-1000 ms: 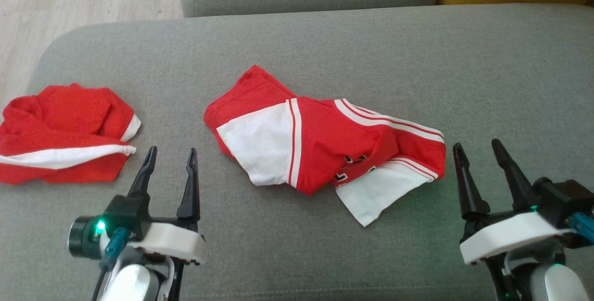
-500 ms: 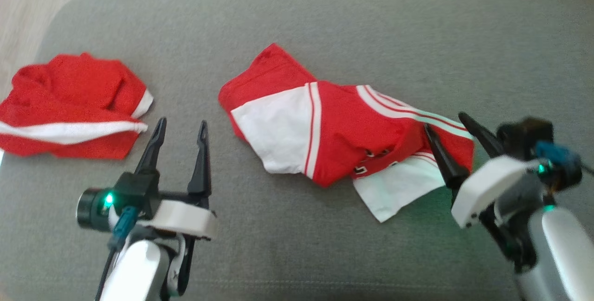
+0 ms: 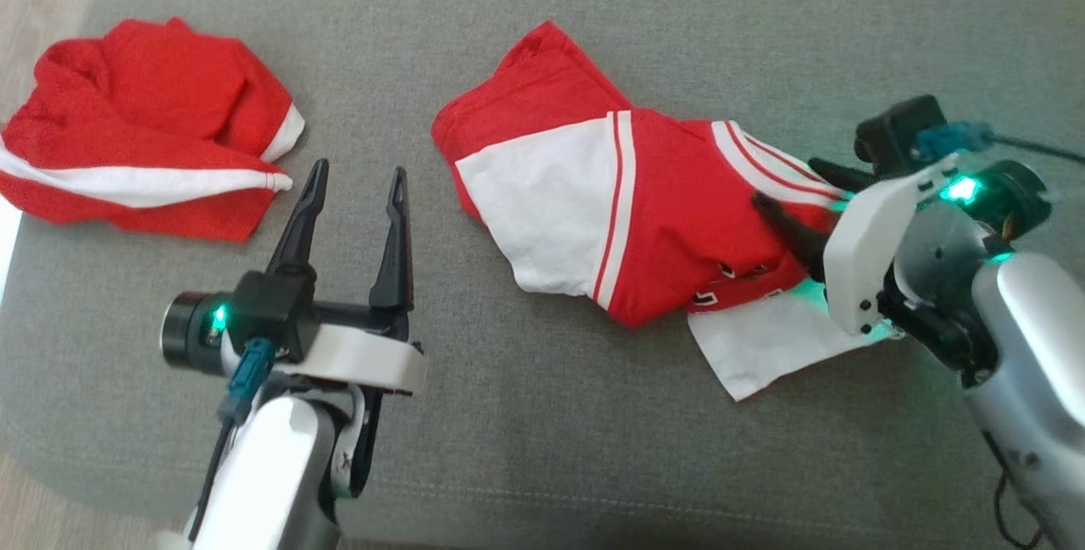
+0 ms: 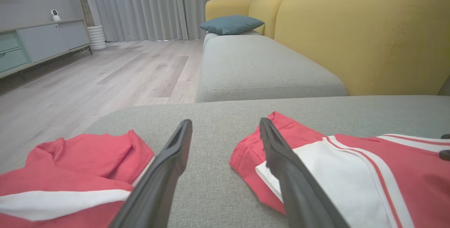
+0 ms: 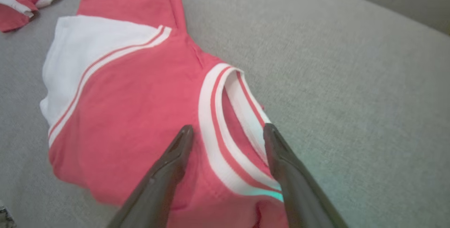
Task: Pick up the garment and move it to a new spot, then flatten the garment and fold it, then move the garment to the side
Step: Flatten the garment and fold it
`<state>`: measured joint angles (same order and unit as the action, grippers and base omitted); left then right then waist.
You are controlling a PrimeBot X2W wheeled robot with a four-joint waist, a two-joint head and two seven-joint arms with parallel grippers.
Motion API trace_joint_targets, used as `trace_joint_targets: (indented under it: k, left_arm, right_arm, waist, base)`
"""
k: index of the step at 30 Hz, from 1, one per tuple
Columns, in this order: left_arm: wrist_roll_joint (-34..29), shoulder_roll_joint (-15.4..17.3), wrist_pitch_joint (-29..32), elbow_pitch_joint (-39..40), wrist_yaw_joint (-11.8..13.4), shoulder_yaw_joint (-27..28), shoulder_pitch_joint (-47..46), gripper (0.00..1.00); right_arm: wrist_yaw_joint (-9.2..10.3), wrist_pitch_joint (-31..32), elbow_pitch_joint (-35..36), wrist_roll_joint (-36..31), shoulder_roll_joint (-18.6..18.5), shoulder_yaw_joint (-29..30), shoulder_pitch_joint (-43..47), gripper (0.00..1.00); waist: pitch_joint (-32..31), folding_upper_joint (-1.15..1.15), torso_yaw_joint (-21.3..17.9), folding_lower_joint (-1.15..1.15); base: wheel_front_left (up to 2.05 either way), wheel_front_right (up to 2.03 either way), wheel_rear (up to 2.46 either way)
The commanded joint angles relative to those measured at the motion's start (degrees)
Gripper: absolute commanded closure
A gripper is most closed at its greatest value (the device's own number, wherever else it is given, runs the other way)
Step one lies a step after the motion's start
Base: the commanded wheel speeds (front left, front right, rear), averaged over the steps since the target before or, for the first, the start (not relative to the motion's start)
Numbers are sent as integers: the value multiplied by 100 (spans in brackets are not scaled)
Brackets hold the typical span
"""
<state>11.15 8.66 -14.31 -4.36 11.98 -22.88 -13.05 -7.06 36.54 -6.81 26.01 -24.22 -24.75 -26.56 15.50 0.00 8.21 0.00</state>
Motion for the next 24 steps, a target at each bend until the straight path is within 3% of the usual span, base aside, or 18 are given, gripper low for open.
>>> trace_joint_targets:
  k: [1, 4, 5, 7, 10, 18, 24]
  left_arm:
    - [-54, 46, -68, 152, -25, 235, -237, 0]
    - [-94, -2, -69, 141, -52, 256, -264, 0]
    - [-105, -15, -69, 136, -61, 266, -266, 0]
    - [-128, -36, -69, 127, -74, 291, -267, 0]
    - [-151, -60, -69, 114, -91, 336, -243, 0]
    - [-205, -96, -69, 86, -146, 411, -216, 0]
    - [-236, -100, -69, 75, -174, 479, -182, 0]
  right_arm:
    - [-43, 150, 109, 207, -111, -122, -111, 0]
    - [-43, 557, -42, 605, -202, -281, -202, 0]
    - [-43, 680, -60, 718, -231, -314, -219, 20]
    - [-43, 854, -59, 968, -244, -318, -224, 99]
    - [-43, 921, 33, 1230, -227, -260, -194, 100]
    - [-43, -74, 184, 1517, 25, 542, 95, 100]
    - [-43, -780, -85, 1522, 379, 1664, 533, 100]
  waist:
    - [40, 0, 23, 0]
    - [65, 0, 27, 0]
    - [66, 0, 25, 0]
    - [65, 0, 11, 0]
    - [39, 0, -34, 0]
    - [-14, 0, -177, 0]
    - [-53, 0, -347, 0]
  base:
    - [0, 0, 0]
    - [0, 0, 0]
    - [0, 0, 0]
    - [0, 0, 0]
    - [0, 0, 0]
    - [0, 0, 0]
    - [0, 0, 0]
